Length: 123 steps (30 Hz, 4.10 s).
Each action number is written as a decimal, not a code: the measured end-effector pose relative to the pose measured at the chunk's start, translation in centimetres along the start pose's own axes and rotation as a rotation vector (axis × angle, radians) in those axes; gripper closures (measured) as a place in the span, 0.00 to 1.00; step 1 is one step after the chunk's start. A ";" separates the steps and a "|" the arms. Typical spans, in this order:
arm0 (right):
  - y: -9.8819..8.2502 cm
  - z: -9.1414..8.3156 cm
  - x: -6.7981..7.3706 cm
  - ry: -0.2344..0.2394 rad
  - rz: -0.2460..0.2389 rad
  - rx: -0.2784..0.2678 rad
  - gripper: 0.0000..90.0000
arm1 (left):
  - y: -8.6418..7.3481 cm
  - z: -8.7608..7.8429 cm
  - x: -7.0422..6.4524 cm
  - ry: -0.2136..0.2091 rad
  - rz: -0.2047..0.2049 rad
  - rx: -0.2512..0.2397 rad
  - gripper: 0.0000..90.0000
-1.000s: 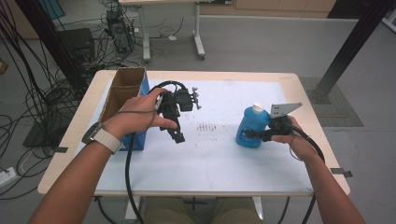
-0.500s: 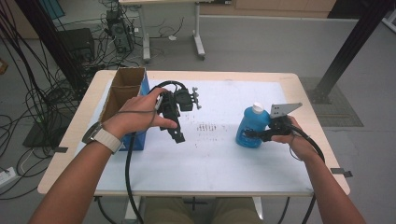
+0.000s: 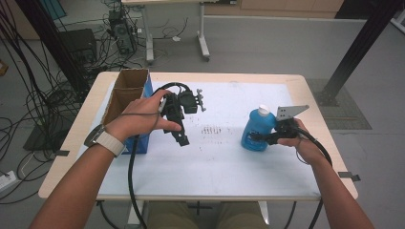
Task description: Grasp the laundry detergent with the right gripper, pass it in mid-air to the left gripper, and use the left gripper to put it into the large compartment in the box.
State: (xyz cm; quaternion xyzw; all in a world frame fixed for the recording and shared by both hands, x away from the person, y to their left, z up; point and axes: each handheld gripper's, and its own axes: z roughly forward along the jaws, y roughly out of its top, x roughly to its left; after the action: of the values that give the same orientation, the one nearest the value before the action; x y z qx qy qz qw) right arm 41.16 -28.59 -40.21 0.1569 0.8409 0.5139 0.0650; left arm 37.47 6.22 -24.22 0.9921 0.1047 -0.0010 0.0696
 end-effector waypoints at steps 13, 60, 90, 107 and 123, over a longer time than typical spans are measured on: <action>0.0 0.0 0.0 -0.003 0.001 -0.002 0.49 | -0.1 -0.1 0.0 0.001 -0.001 -0.003 0.10; 0.2 -0.3 0.2 -0.026 0.006 -0.006 0.49 | -0.7 -0.8 -0.2 0.017 -0.023 -0.026 0.10; 6.2 -1.2 4.4 0.110 -0.065 0.046 0.49 | 1.4 -4.5 -1.0 0.048 -0.005 -0.020 0.08; 8.5 0.5 6.6 0.198 -0.105 0.059 0.49 | 3.4 -6.0 -1.6 0.074 0.037 -0.012 0.06; 9.5 1.9 7.6 0.254 -0.140 0.079 0.49 | 5.1 -6.4 -2.1 0.077 0.092 -0.006 0.06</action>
State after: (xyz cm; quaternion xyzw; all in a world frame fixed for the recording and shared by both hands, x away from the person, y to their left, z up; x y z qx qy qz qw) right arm 36.35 -20.46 -32.29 0.0340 0.8708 0.4904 -0.0123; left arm 36.38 1.76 -17.12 0.9949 0.0614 0.0409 0.0683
